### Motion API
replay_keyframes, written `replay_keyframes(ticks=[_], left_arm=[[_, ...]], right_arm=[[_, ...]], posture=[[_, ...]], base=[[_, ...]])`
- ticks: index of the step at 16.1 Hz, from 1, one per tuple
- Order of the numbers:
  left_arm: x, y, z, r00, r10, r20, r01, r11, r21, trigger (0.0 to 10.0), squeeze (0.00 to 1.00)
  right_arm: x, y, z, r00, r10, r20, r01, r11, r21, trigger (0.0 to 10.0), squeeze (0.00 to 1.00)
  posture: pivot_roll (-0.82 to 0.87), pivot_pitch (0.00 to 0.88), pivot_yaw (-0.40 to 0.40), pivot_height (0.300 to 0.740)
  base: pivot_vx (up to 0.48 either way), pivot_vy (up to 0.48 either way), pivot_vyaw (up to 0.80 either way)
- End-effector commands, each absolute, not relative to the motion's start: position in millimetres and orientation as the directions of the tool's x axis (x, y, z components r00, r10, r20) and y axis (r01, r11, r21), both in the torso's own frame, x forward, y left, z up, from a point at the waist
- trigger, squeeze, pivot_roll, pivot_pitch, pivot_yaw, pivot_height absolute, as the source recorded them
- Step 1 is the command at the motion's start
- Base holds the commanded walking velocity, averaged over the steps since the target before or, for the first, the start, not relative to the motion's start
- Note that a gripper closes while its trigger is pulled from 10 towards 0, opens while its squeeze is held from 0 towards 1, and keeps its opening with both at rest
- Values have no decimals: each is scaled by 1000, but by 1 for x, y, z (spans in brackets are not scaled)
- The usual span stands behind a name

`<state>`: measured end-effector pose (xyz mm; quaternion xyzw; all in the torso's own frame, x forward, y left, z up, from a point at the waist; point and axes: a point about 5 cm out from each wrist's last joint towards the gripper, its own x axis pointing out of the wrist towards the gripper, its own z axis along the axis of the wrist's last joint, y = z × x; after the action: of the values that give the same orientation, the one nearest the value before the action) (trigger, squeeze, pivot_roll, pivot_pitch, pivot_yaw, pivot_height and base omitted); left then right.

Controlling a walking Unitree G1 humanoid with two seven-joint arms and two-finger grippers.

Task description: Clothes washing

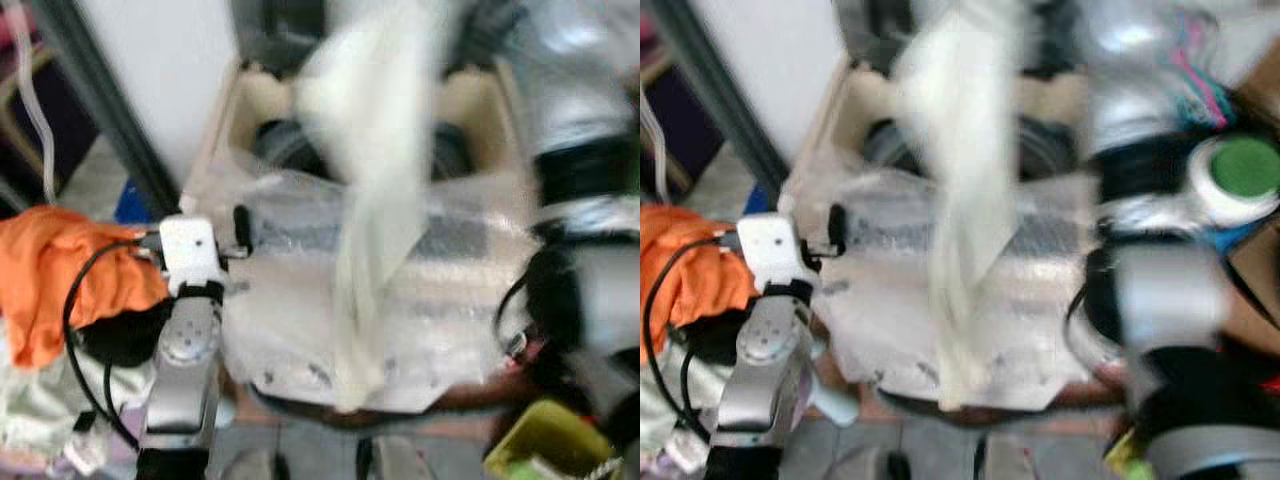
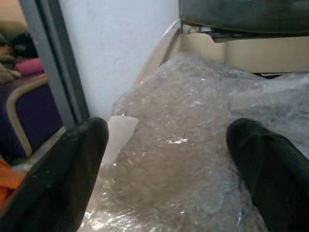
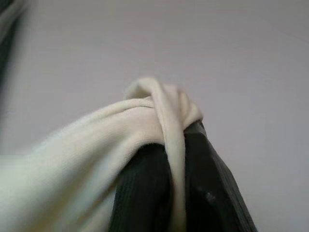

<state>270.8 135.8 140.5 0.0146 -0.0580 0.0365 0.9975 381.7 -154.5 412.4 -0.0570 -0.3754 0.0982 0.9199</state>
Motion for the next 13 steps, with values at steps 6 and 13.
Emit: replay_keyframes(ticks=[6, 13], left_arm=[[270, 139, 136, 992, 88, 93, -93, 995, 45, 10000, 0], [270, 139, 135, 993, 75, 89, -81, 995, 59, 10000, 0]], right_arm=[[386, -117, 220, 848, 525, 73, -490, 829, -270, 10000, 278], [331, -168, 228, 867, 426, 258, -374, 900, -225, 10000, 1000]], posture=[[-42, 58, 33, 740], [-54, 60, 36, 740]], base=[[0, 0, 0], [0, 0, 0]])
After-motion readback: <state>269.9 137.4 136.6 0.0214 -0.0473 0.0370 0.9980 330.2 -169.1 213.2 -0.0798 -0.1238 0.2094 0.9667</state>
